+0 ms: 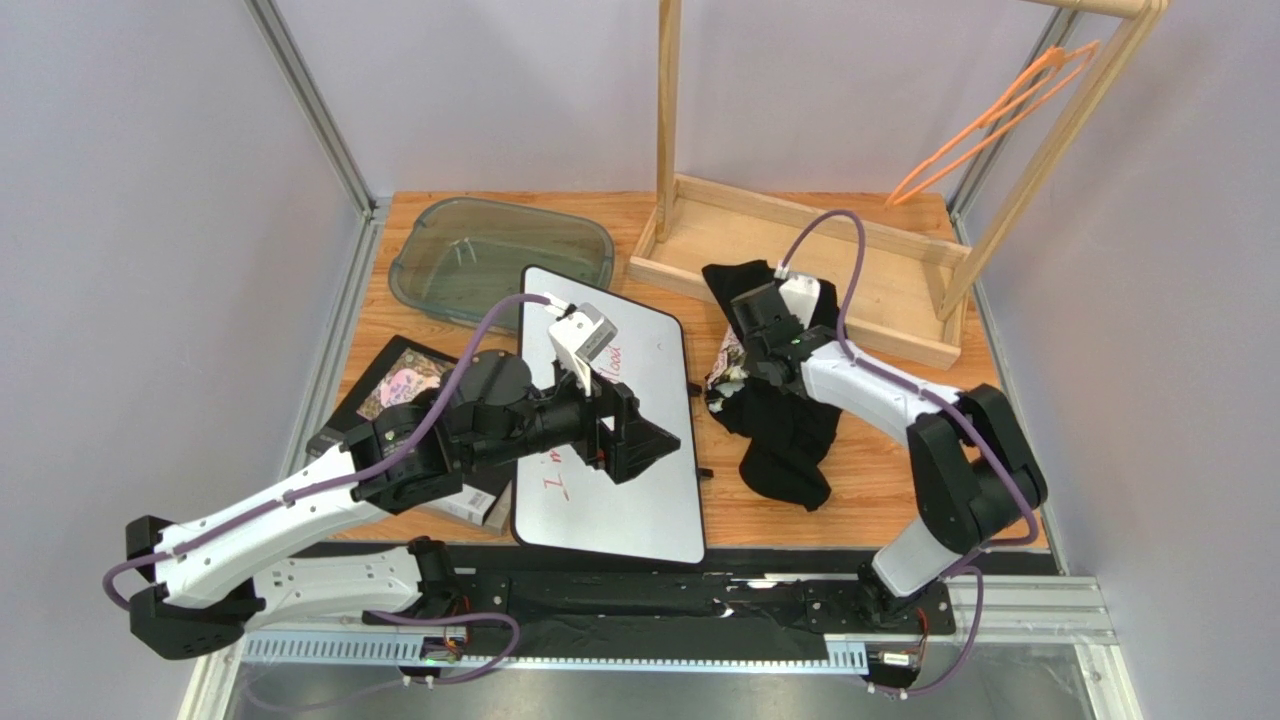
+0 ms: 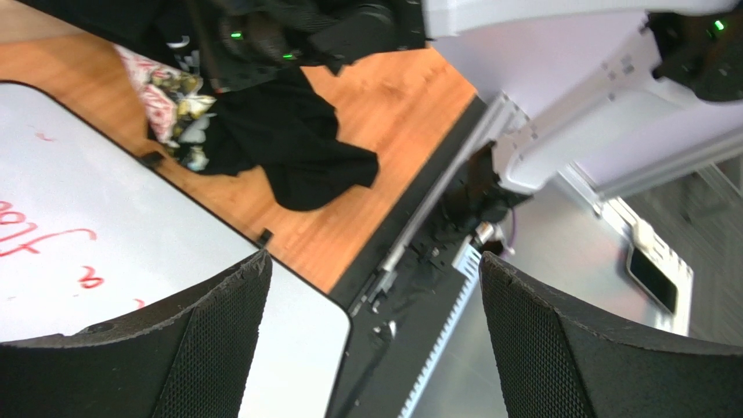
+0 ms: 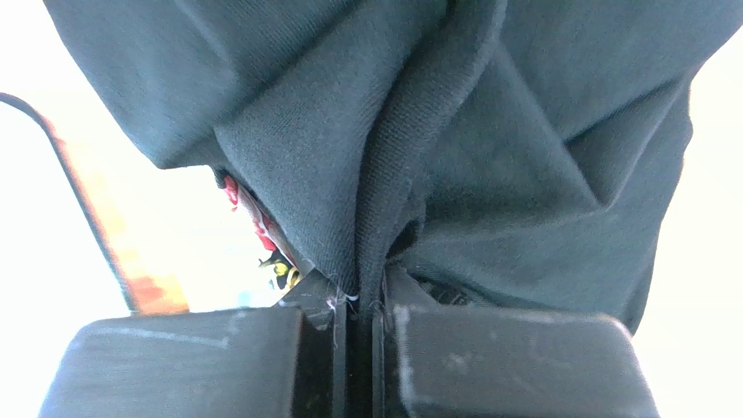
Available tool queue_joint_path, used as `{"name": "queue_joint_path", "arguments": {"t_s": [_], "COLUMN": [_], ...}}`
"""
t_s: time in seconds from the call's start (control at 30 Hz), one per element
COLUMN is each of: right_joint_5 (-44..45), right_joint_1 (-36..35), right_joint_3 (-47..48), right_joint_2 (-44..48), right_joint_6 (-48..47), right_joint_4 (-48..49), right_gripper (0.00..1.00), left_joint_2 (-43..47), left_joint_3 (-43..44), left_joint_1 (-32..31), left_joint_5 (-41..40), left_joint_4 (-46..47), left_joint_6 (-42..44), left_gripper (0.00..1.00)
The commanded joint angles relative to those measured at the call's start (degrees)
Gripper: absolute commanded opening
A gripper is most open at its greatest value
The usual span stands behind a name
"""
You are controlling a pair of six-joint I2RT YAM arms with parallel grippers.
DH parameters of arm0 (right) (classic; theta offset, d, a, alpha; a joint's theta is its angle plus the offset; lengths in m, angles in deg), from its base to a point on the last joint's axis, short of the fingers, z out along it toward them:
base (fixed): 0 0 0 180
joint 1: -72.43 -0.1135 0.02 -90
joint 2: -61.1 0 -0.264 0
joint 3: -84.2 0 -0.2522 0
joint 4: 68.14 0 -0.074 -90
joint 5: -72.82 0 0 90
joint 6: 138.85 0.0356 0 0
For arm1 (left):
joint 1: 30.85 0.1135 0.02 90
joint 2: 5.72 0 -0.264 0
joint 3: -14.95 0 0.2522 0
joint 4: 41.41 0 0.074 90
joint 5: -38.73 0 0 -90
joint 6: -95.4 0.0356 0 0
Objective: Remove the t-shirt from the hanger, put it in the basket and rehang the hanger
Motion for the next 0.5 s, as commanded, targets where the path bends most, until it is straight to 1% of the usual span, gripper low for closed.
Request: {"name": "queue_joint_path", "arguments": {"t_s": [0.0,0.1,0.2,0.23,0.27,0.3,0.33,0.47], "right_joint_5": [-2.80,-7.37,-12.29,-13.35,-16.23,-17.47,-19.23,-24.77], "right_joint_1": [1.39,1.57,1.57,1.65,1.83,1.92,2.09,2.36], "right_joint_3": [5.80,8.43,11.76,12.74,14.05,16.94,18.71,26.01], "right_joint_2": [8.52,14.93,21.17,22.32,23.37,24.95,25.40,27.25], "right_joint_6": [-6.33,-9.84,-12.31,-12.49,-12.58,-12.67,-12.06,-9.95], "right_joint_4": [2.82,1.77,0.71,0.36,-0.08,-1.65,-2.71,-6.58], "right_gripper": [0.00,0.00,0.00,0.00,0.00,0.00,0.00,0.00], "left_joint_2": [3.44,0.73,-2.08,-2.53,-2.89,-3.32,-3.50,-5.08], "left_joint_3": [-0.89,2.62,5.62,6.14,6.93,7.20,7.38,10.00], "left_joint_1": [-0.22,-0.13,0.56,0.92,1.35,2.49,3.11,5.31], "left_joint_5": [-7.78,-10.41,-11.04,-11.12,-10.95,-10.43,-9.64,-6.66], "left_joint_4": [4.95,2.67,2.31,3.10,3.72,4.42,6.51,9.96], "left_joint_6": [1.67,4.22,7.38,7.83,8.35,8.79,9.23,12.65], "left_gripper": [0.94,0.97,0.99,0.99,1.00,1.00,0.99,0.99]}}
